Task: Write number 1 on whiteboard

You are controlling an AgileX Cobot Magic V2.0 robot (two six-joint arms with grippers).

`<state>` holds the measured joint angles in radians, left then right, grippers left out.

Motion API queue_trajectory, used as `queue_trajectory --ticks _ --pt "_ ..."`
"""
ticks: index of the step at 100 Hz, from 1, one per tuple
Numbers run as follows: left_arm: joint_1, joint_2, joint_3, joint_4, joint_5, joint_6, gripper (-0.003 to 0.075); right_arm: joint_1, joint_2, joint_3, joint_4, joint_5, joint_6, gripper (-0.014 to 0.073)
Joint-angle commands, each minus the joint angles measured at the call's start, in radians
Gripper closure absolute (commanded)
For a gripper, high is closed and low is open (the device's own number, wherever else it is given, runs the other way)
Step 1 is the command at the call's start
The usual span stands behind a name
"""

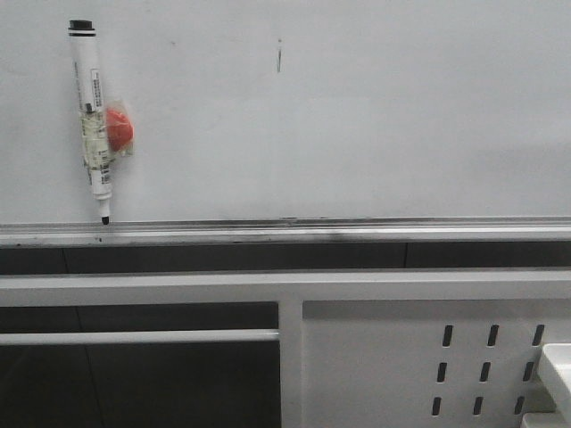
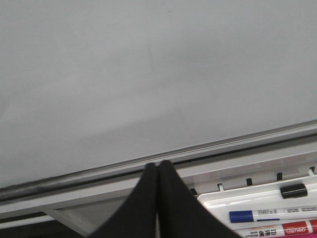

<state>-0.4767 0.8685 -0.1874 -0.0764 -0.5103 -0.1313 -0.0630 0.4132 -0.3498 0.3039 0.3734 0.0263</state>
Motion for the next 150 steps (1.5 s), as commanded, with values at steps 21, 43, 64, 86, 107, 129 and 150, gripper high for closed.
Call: queue_trajectory --ticks 21,43,64,86,107,129,150 --pt "-0.131 0.316 0.059 -0.002 -0.533 -0.010 0.0250 0.003 0.016 -0.041 0.010 -0.075 -0.053 0.0652" --pt "-0.167 0.552 0.059 -0.002 -0.809 -0.010 0.0265 0.006 0.016 -0.041 0.010 -0.071 -0.053 0.0652" --pt "-0.172 0.690 0.053 -0.015 -0.852 -0.010 0.0301 0.047 0.016 -0.041 0.010 -0.067 -0.053 0.0652" --pt "-0.172 0.692 0.039 -0.063 -0.852 -0.010 0.0301 0.064 0.016 -0.041 0.010 -0.067 -0.053 0.0652" --pt "-0.172 0.692 -0.011 -0.049 -0.852 -0.010 0.0301 0.064 0.016 -0.041 0.010 -0.067 -0.053 0.0652" --pt "-0.172 0.692 -0.036 -0.049 -0.852 -0.010 0.0301 0.064 0.016 -0.041 0.010 -0.067 -0.053 0.0652" --pt "-0.172 0.692 -0.057 -0.049 -0.852 -0.010 0.0301 0.064 0.016 -0.041 0.010 -0.071 -0.053 0.0652"
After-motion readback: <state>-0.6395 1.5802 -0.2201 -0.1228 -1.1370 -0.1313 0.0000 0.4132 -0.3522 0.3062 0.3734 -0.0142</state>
